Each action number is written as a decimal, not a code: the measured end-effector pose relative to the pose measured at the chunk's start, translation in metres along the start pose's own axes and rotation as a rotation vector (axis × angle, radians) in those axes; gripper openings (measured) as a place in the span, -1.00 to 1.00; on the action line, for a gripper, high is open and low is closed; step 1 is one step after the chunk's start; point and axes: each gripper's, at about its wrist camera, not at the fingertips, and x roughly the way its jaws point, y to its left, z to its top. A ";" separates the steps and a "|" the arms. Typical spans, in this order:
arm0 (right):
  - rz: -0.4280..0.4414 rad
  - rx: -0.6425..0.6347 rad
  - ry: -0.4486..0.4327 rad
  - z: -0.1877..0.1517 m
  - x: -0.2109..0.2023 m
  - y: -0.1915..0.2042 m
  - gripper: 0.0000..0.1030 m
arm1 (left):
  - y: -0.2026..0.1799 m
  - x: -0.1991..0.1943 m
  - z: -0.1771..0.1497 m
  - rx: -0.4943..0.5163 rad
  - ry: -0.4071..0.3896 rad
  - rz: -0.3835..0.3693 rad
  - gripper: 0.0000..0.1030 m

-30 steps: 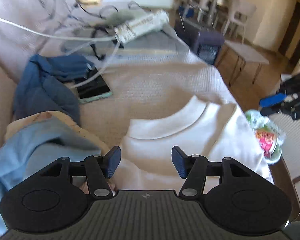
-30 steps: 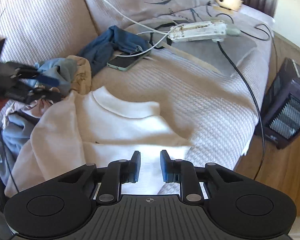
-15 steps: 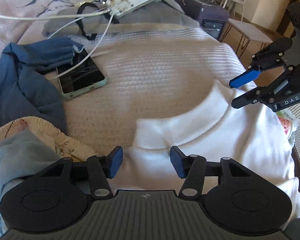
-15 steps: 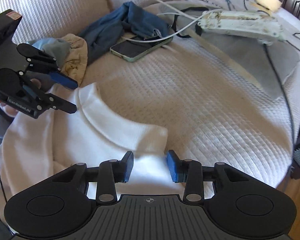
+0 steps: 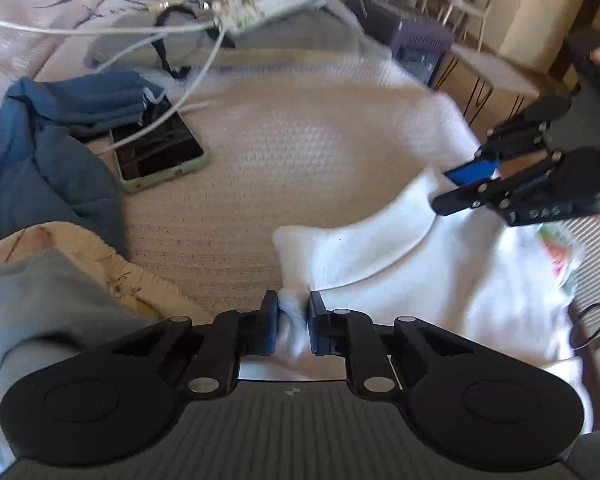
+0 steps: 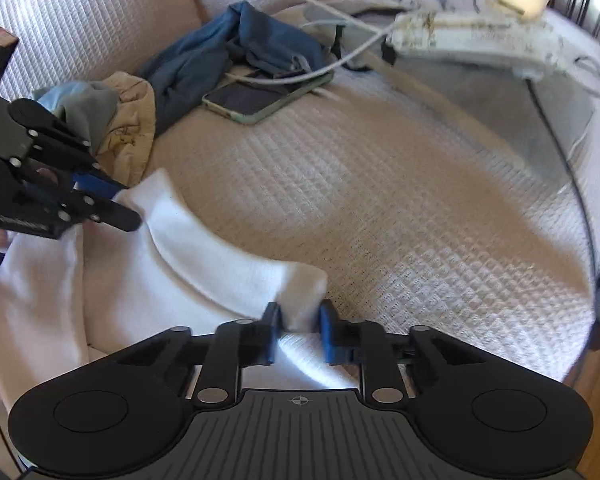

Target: Fold clothes

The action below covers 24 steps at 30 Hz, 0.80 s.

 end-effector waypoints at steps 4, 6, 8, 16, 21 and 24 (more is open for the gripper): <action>-0.091 -0.009 -0.043 -0.003 -0.040 0.026 -0.73 | -0.015 -0.051 -0.008 -0.006 -0.061 -0.052 -0.75; -0.130 -0.010 -0.046 -0.006 -0.064 0.043 -0.73 | -0.027 -0.077 -0.014 0.004 -0.078 -0.056 -0.75; -0.138 -0.027 -0.044 -0.009 -0.091 0.062 -0.74 | -0.042 -0.103 -0.023 0.037 -0.101 -0.055 -0.75; -0.151 -0.043 -0.043 -0.039 -0.183 0.118 -0.80 | -0.088 -0.179 -0.074 0.109 -0.208 -0.021 -0.75; -0.195 -0.063 -0.042 -0.065 -0.213 0.158 -0.81 | -0.107 -0.212 -0.116 0.124 -0.240 -0.064 -0.75; -0.202 -0.059 -0.039 -0.084 -0.225 0.180 -0.81 | -0.115 -0.225 -0.144 0.131 -0.243 -0.078 -0.75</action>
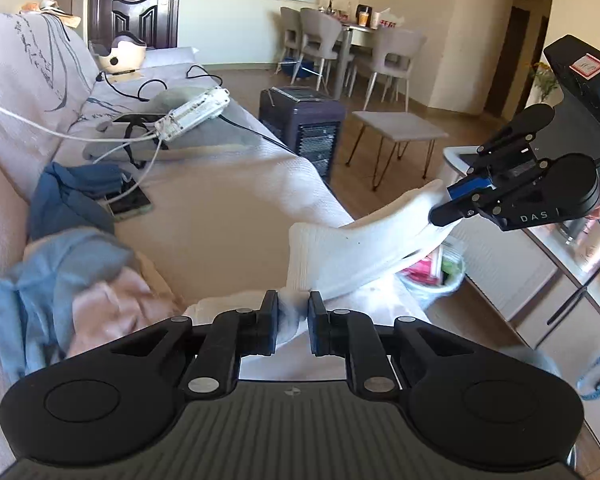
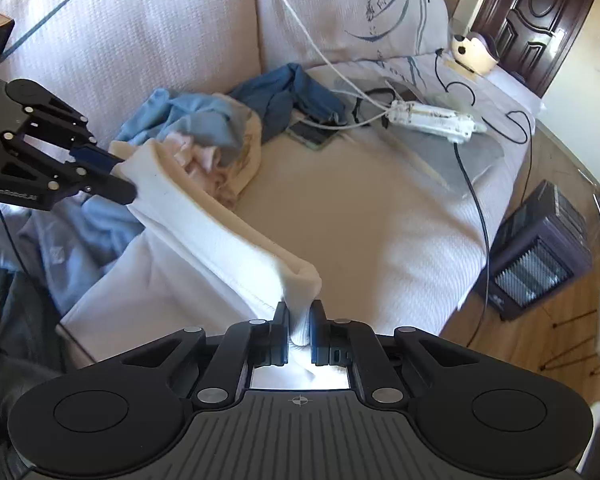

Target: Fold clothes

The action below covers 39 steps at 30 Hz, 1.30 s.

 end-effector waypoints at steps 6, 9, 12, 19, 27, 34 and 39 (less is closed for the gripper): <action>0.048 0.064 0.016 -0.042 -0.007 0.032 -0.81 | -0.013 -0.008 -0.056 -0.039 0.013 -0.029 -0.75; 0.071 0.098 0.032 -0.067 0.000 0.048 -0.81 | -0.017 -0.004 -0.086 -0.055 0.034 -0.047 -0.75; 0.089 0.136 0.049 -0.090 0.015 0.062 -0.81 | -0.015 0.006 -0.116 -0.071 0.066 -0.058 -0.75; 0.130 0.198 0.095 -0.131 0.049 0.091 -0.81 | -0.011 0.033 -0.164 -0.073 0.167 -0.048 -0.73; 0.146 0.262 0.134 -0.153 0.079 0.096 -0.81 | -0.010 0.070 -0.183 -0.063 0.256 -0.010 -0.68; 0.209 0.335 0.086 -0.166 0.071 0.084 -0.59 | 0.001 0.029 -0.171 -0.185 0.200 -0.058 -0.25; 0.228 0.418 -0.041 -0.168 0.025 0.050 -0.18 | 0.036 -0.009 -0.151 -0.379 0.050 -0.002 -0.14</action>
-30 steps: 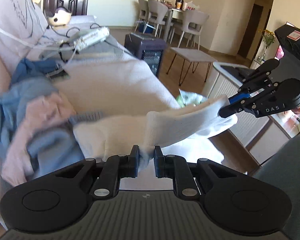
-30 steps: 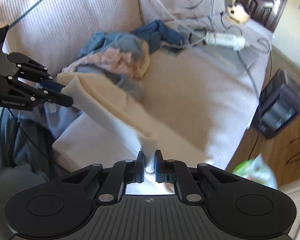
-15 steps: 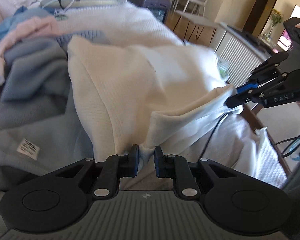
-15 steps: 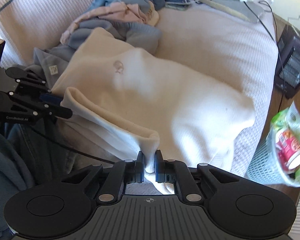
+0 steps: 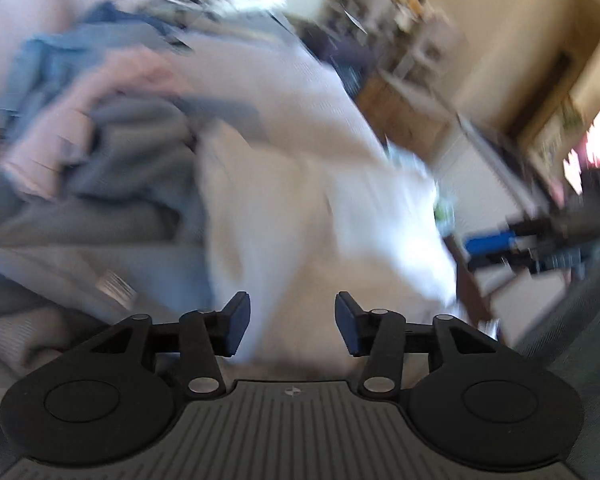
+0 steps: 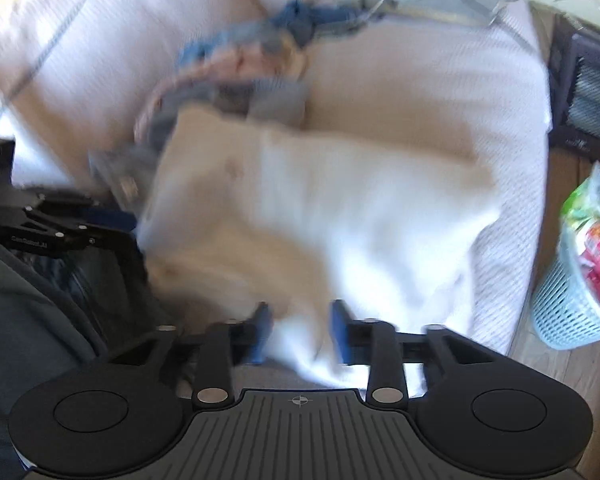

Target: Fold clothes

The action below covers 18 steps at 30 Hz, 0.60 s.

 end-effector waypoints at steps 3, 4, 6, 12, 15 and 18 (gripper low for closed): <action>-0.061 0.032 -0.071 0.018 -0.015 -0.021 -0.18 | 0.012 0.001 0.025 -0.103 -0.127 0.079 -0.14; -0.089 0.060 -0.097 0.025 -0.017 -0.030 -0.18 | 0.014 0.008 0.031 -0.111 -0.135 0.091 -0.14; -0.117 0.137 -0.126 0.038 -0.014 -0.050 -0.18 | 0.015 0.021 0.043 -0.122 -0.139 0.105 -0.14; -0.157 0.324 -0.113 0.065 0.018 -0.096 -0.18 | 0.022 0.060 0.056 -0.119 -0.068 0.121 -0.03; -0.164 0.382 -0.069 0.071 0.036 -0.111 -0.18 | 0.030 0.071 0.055 -0.114 -0.069 0.111 -0.01; -0.168 0.395 -0.017 0.072 0.053 -0.117 -0.18 | 0.035 0.080 0.056 -0.104 -0.069 0.085 -0.02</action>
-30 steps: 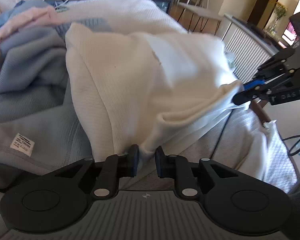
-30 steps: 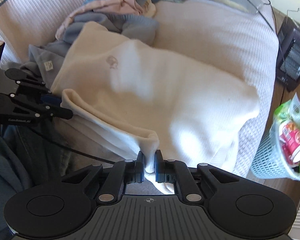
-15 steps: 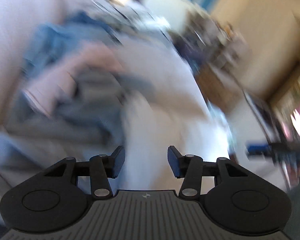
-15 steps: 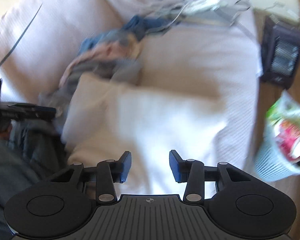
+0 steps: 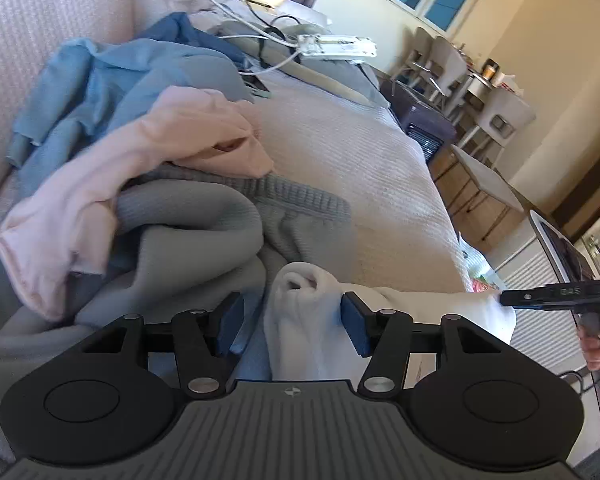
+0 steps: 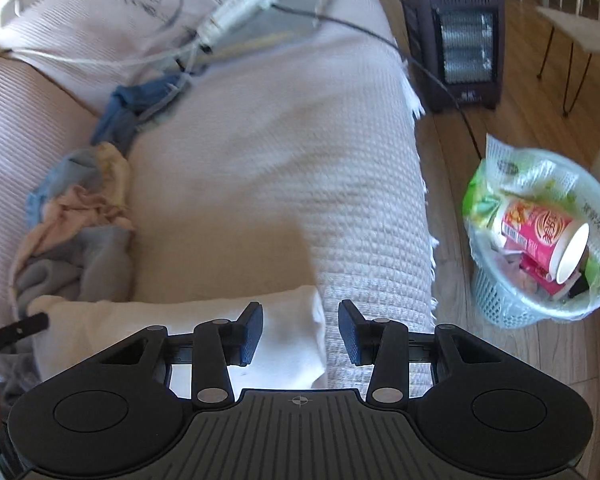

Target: Fold clothes

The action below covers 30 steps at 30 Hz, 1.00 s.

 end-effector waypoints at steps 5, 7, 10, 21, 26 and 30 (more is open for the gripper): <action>0.018 0.000 0.023 -0.002 0.015 0.004 -0.52 | 0.001 0.009 0.003 -0.014 0.001 -0.047 -0.54; 0.005 -0.033 0.019 -0.002 0.015 0.008 -0.78 | 0.001 0.007 0.005 -0.019 -0.004 -0.056 -0.62; -0.023 -0.079 -0.013 -0.002 0.004 0.013 -0.85 | 0.011 -0.004 0.006 -0.084 -0.027 -0.100 -0.66; -0.058 -0.016 -0.054 -0.011 0.017 -0.007 -0.86 | 0.039 0.020 -0.013 -0.194 -0.058 -0.049 -0.66; -0.079 -0.018 -0.031 -0.008 0.035 -0.005 -0.85 | 0.034 0.021 -0.005 -0.174 -0.033 -0.033 -0.54; -0.113 -0.087 -0.005 -0.004 0.035 0.005 -0.71 | 0.026 0.008 0.004 -0.175 -0.011 -0.043 -0.30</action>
